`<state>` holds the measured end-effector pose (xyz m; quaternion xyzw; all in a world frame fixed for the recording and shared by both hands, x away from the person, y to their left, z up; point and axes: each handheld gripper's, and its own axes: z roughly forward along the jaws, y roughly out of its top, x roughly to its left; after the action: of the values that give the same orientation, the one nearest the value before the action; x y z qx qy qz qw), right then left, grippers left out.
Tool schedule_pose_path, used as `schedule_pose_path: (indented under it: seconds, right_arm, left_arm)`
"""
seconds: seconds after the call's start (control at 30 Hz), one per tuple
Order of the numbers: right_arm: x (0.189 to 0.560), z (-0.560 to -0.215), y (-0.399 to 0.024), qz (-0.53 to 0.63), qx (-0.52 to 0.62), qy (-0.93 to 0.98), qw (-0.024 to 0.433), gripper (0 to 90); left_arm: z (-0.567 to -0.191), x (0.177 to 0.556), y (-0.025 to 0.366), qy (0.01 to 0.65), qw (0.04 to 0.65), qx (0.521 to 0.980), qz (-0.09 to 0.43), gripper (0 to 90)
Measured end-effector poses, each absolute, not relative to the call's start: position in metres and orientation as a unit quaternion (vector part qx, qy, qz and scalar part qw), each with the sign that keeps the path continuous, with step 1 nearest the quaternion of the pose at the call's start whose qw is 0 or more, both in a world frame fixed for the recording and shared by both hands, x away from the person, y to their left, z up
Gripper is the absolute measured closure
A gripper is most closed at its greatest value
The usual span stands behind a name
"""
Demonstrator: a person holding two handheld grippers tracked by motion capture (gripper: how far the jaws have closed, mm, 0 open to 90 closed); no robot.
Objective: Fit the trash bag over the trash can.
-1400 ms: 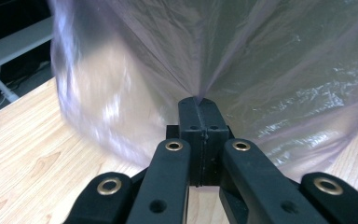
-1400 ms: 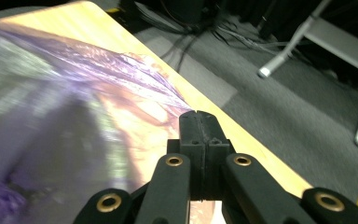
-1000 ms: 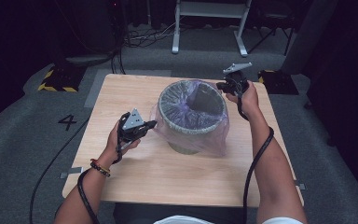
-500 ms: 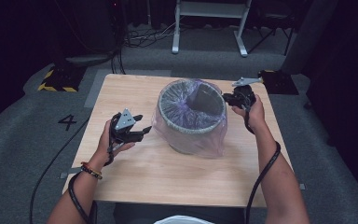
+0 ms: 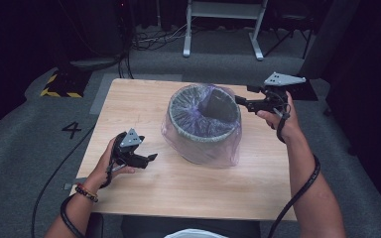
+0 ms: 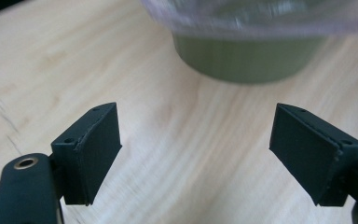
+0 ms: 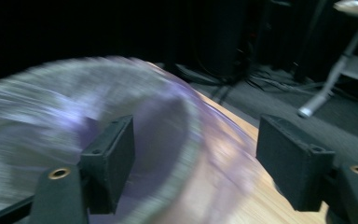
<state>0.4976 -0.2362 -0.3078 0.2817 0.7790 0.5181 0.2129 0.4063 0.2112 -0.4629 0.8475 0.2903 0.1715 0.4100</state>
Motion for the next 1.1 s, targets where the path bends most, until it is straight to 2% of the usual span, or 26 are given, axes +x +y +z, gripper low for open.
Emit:
schedule_pose_path:
  seconds: [0.13,0.43,1.1]
  right_arm:
    - [0.480,-0.296,-0.212,0.514,0.235,0.800,0.203,25.2]
    - [0.470,-0.300,-0.163,0.428,0.190,0.868,0.163,26.5]
    - [0.477,-0.319,-0.131,0.309,0.192,0.926,0.095,25.0]
  left_arm:
    - [-0.476,0.400,0.208,0.284,0.403,0.858,0.144,16.3]
    - [-0.494,0.391,0.199,0.269,0.375,0.878,0.132,16.4]
    - [-0.503,0.390,0.196,0.263,0.371,0.882,0.125,16.8]
